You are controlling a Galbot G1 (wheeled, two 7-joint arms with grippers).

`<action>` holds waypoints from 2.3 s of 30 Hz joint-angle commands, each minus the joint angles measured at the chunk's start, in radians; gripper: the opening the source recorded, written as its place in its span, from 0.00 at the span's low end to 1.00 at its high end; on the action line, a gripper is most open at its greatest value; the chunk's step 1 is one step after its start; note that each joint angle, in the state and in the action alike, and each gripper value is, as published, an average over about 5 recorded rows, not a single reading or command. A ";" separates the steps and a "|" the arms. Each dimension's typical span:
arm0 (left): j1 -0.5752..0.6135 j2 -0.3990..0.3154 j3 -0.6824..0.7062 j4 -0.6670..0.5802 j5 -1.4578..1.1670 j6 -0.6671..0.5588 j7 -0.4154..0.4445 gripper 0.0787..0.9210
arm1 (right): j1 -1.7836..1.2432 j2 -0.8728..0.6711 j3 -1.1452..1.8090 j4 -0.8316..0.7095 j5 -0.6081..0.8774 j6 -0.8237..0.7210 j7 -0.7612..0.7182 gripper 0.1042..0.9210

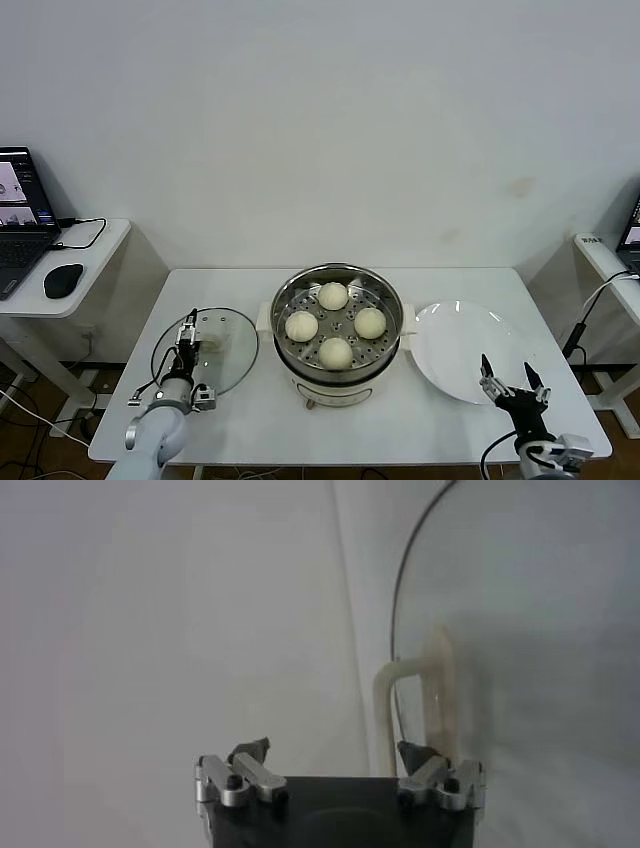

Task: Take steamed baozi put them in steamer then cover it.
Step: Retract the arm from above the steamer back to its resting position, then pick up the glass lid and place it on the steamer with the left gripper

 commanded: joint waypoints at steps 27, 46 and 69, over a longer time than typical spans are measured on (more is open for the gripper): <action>-0.043 -0.032 -0.002 0.117 -0.038 -0.011 -0.029 0.32 | 0.007 -0.023 0.013 -0.017 0.000 -0.007 -0.006 0.88; 0.156 -0.032 -0.121 -0.350 -0.024 0.080 0.070 0.08 | 0.042 -0.035 0.005 0.004 0.008 -0.027 -0.002 0.88; 0.315 -0.158 -0.084 -0.841 0.354 0.434 0.295 0.08 | 0.109 -0.046 -0.048 -0.013 0.003 -0.062 0.007 0.88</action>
